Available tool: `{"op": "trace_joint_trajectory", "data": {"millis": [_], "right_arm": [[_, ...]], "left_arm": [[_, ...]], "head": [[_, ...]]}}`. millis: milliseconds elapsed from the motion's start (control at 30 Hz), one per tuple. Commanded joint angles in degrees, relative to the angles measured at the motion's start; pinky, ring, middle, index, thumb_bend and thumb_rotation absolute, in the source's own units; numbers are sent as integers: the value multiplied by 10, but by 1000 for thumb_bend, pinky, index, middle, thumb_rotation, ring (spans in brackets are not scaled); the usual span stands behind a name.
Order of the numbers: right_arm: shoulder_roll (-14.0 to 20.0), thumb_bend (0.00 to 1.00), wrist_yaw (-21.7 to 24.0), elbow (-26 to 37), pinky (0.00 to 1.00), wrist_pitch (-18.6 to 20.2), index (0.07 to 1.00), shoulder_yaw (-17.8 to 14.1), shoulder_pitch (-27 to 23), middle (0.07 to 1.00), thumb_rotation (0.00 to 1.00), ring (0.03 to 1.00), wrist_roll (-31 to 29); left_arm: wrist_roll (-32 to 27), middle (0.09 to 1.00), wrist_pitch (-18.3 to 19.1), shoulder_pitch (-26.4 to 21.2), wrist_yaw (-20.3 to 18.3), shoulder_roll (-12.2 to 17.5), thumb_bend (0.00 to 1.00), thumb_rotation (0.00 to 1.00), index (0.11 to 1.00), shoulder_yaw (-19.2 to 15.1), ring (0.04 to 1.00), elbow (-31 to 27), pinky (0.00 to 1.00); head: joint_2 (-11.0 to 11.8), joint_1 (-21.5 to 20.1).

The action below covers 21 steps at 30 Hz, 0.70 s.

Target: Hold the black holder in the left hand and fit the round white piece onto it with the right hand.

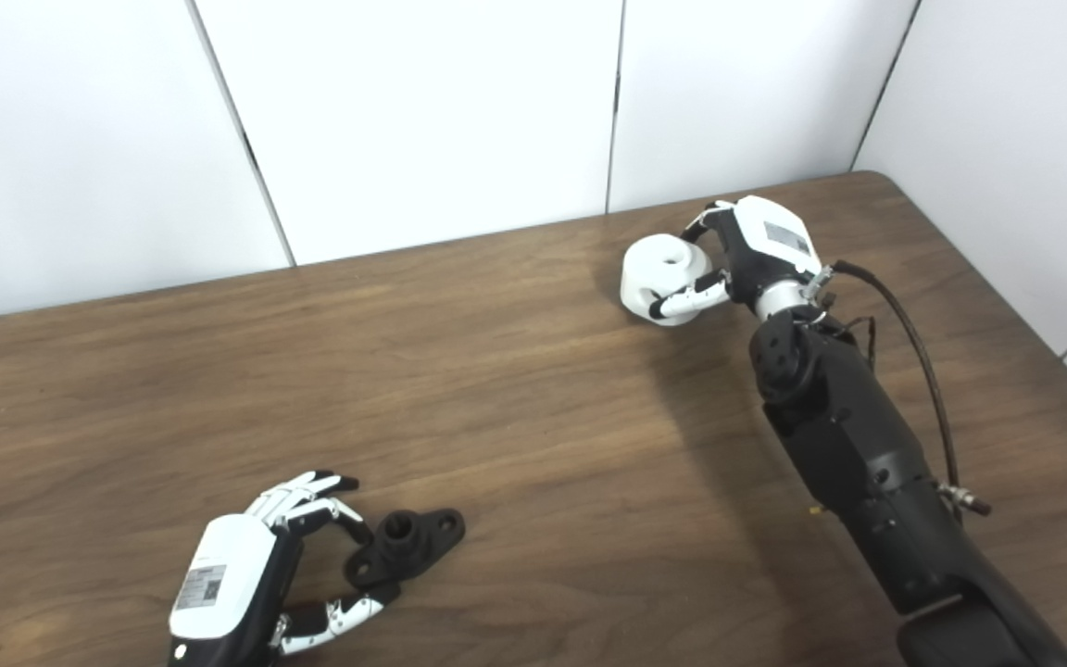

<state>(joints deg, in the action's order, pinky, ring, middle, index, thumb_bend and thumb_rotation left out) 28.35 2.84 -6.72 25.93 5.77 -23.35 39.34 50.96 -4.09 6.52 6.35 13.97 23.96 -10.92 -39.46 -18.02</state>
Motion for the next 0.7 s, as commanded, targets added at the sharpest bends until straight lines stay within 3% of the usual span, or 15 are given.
{"op": "trace_joint_trajectory", "data": {"millis": [0, 67, 133, 200, 667], "right_arm": [[6, 750, -23, 8, 836, -13, 589, -7, -18, 890, 237, 951, 6], [7, 749, -26, 7, 834, -15, 583, -4, -17, 886, 229, 949, 7], [8, 581, -29, 6, 837, -17, 516, -2, -16, 880, 172, 946, 9], [8, 534, -36, 4, 833, -23, 496, -2, -15, 873, 154, 941, 9], [10, 517, -65, -2, 805, -46, 487, -2, -10, 835, 137, 905, 9]], "left_arm": [[20, 794, 5, 13, -30, 7, 519, 44, 487, 12, 850, 1, 839], [21, 794, 5, 13, -30, 7, 519, 44, 487, 12, 848, 1, 839], [23, 795, 7, 13, -31, 6, 519, 44, 487, 12, 850, 0, 840], [22, 793, 7, 13, -31, 6, 519, 44, 487, 12, 849, 0, 835], [24, 795, 11, 11, -31, 6, 519, 45, 487, 15, 851, 1, 837]], "head": [[0, -1], [0, -1], [-2, 0], [-2, 0], [-4, 2]]}}
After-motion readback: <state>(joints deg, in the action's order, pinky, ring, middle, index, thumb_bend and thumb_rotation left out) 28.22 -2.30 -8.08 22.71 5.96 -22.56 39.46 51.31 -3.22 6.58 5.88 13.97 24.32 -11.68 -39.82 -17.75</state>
